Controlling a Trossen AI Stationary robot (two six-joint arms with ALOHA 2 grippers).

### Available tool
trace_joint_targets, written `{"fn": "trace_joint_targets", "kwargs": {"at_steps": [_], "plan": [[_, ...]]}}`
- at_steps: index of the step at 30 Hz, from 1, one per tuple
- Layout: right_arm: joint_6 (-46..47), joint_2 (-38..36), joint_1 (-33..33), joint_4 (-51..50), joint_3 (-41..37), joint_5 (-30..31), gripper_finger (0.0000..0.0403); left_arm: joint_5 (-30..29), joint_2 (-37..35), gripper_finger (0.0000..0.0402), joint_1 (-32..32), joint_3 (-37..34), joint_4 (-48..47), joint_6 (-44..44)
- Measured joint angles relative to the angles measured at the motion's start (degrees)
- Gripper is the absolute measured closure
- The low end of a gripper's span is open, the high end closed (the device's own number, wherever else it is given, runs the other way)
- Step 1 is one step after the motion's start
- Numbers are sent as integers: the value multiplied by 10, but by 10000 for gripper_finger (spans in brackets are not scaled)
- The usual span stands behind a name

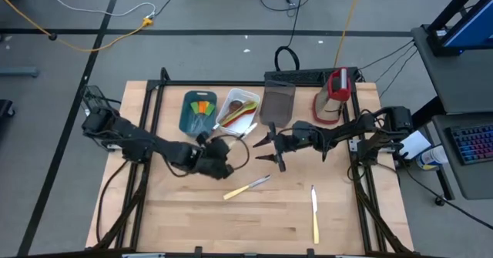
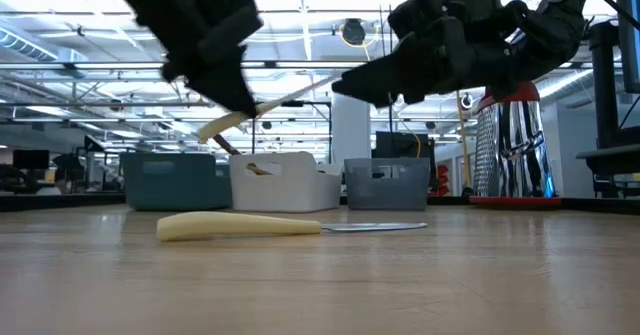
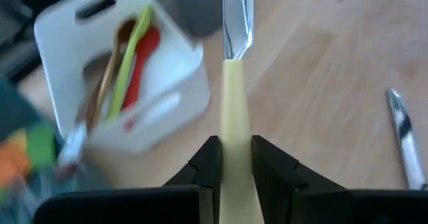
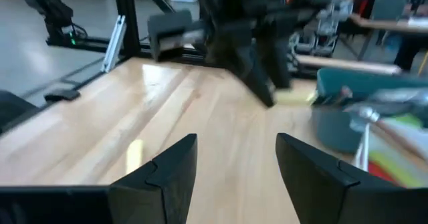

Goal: Pick & Place Kitchen Items
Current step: Put the left yellow table knife into the black bin

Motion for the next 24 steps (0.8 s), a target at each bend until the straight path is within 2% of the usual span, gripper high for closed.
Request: {"fn": "trace_joint_targets", "kwargs": {"at_steps": [5, 9, 19, 24], "plan": [[64, 0, 4, -12, 0, 3, 206, 15, -4, 348, 37, 1, 143, 183], [84, 0, 7, -5, 0, 48, 206, 83, -5, 345, 74, 1, 244, 298], [85, 0, 10, 42, 0, 202, 206, 205, -5, 348, 149, 0, 395, 399], [66, 0, 10, 114, 0, 213, 206, 217, -5, 342, 167, 1, 444, 422]]}}
